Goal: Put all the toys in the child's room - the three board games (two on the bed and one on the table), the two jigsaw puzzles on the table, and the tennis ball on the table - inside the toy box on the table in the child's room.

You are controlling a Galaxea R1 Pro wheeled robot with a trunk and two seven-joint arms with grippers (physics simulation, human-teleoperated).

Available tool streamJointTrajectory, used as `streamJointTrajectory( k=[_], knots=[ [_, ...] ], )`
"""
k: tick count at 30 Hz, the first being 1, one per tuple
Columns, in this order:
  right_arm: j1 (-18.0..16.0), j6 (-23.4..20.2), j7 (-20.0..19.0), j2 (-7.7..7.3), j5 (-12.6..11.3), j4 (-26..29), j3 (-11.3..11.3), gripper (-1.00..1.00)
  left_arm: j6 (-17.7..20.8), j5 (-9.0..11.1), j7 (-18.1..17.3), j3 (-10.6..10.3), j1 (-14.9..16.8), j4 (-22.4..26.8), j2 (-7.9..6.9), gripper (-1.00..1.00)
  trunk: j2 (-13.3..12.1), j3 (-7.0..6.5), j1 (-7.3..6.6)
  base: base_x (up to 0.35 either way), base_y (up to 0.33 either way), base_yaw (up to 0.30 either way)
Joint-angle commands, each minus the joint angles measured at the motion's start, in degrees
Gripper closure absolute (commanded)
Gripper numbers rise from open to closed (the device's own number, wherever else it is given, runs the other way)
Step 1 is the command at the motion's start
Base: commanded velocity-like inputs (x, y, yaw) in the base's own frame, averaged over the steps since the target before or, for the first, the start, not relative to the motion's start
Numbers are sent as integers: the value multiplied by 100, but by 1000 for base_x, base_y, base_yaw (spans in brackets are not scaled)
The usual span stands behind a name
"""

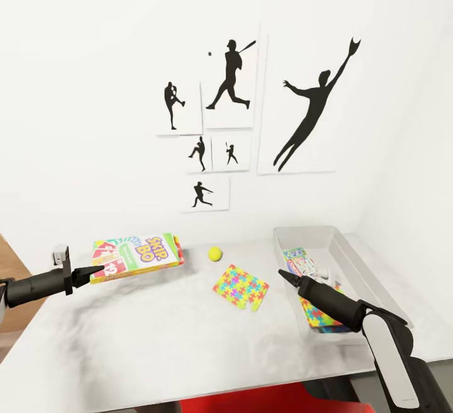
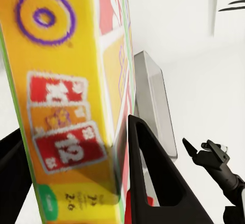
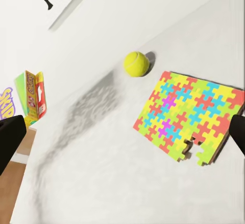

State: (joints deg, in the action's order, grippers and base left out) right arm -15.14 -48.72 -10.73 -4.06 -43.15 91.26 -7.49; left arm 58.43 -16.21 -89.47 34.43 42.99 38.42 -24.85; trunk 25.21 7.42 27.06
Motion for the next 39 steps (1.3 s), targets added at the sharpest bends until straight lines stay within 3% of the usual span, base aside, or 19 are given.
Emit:
streamJointTrajectory(
  k=[1, 6, 7, 8, 11, 13, 14, 18, 29, 39],
  knots=[
    [-6, -31, -43, 1, 34, 3, -10, -100, 62, -58, -53, 19, 7, 3, 2, 100, 11, 12, 4, 69, 6, -108],
    [1, -34, -43, -29, 34, -1, -101, -100, 63, -58, -53, 20, 7, 5, 4, 100, 11, 12, 4, 19, 2, -224],
    [8, -38, -60, -39, 31, -3, -221, -100, 60, -58, -53, 16, 7, 6, 5, 100, 11, 12, 4, 4, 0, -268],
    [23, -48, -190, -49, 29, -6, -493, -100, 58, -58, -53, 14, 7, 4, 6, 100, 11, 12, 4, 2, 0, -273],
    [59, -53, -1016, -57, 55, -51, -1062, -100, 56, -58, -53, 12, 7, 4, 6, 100, 11, 12, 4, 1, 0, -276],
    [74, -40, -1688, -59, 114, -275, -1337, -100, 55, -58, -53, 8, 7, 4, 6, 100, 11, 12, 4, 0, 0, -232],
    [77, -37, -1827, -60, 130, -366, -1390, -100, 55, -58, -53, 6, 7, 3, 6, 100, 11, 12, 4, 0, 0, -124],
    [81, -31, -2041, -60, 154, -531, -1471, -100, 55, -58, -53, 10, 7, 6, 1, 100, 11, 12, 4, 0, 0, -45],
    [82, -24, -2073, -60, 158, -556, -1484, -100, 55, -58, -53, 23, 7, 5, -2, 100, 11, 12, 4, 15, 37, -6],
    [82, -24, -2074, -60, 158, -556, -1475, -100, -7, -58, -53, 49, 7, 5, -2, 100, 11, 12, 4, 1, -66, -222]
  ],
)
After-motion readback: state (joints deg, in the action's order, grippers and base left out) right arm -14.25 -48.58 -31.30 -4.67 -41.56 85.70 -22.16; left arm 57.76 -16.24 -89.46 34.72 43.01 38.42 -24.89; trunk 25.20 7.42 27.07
